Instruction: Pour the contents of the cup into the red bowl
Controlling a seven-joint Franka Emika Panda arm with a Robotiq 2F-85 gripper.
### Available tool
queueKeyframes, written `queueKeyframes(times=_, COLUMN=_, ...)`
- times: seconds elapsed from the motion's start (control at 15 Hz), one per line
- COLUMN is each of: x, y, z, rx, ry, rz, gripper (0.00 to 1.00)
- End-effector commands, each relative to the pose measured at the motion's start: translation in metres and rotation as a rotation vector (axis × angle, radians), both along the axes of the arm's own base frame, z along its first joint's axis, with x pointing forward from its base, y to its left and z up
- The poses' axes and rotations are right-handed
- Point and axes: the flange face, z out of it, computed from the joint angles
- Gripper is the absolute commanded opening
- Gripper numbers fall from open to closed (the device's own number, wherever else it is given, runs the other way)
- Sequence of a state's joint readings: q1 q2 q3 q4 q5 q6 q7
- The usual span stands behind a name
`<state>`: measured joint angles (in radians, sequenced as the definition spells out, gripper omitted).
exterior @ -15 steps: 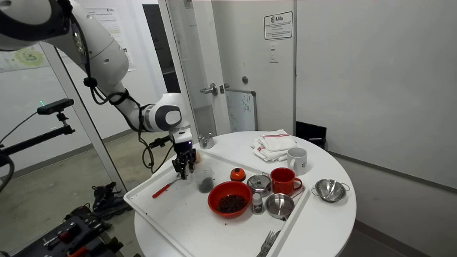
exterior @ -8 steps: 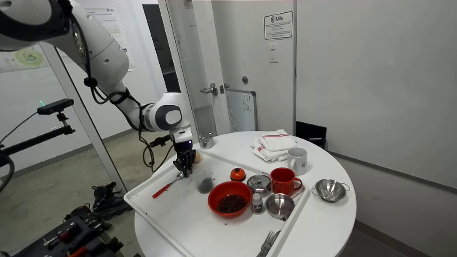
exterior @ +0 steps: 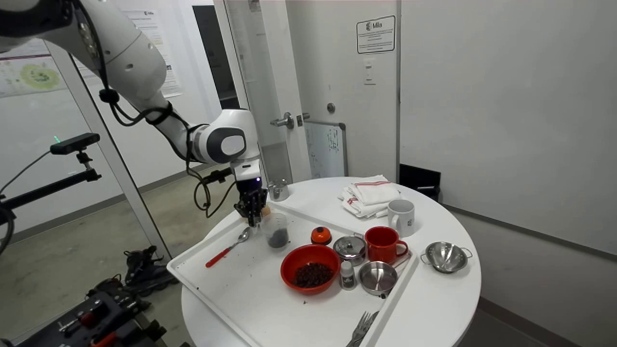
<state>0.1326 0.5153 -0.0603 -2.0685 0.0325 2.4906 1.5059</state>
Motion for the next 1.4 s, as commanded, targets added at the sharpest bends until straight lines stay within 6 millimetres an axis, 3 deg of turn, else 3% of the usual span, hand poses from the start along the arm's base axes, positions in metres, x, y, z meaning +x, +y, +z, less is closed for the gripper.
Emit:
queueKeyframes(times=0.0, x=-0.014, y=-0.028, z=0.044, rx=0.063, ry=-0.035, rz=-0.061, gripper=0.11)
queueKeyframes(times=0.27, x=-0.024, y=-0.060, z=0.066, rx=0.167, ry=-0.074, rz=0.007, gripper=0.11)
queueKeyframes(times=0.67, x=-0.047, y=-0.107, z=0.076, rx=0.368, ry=-0.123, rz=0.019, gripper=0.11)
queueKeyframes(times=0.73, x=-0.035, y=-0.102, z=0.066, rx=0.308, ry=-0.113, rz=0.010, gripper=0.12)
queueKeyframes(times=0.8, x=-0.037, y=-0.107, z=0.067, rx=0.314, ry=-0.113, rz=0.008, gripper=0.27)
queueKeyframes(times=1.07, x=-0.037, y=-0.103, z=0.065, rx=0.313, ry=-0.108, rz=0.013, gripper=0.27)
queueKeyframes(times=1.13, x=-0.037, y=-0.102, z=0.065, rx=0.313, ry=-0.108, rz=0.014, gripper=0.11)
queueKeyframes(times=1.33, x=-0.027, y=-0.114, z=0.070, rx=0.362, ry=-0.089, rz=-0.051, gripper=0.11)
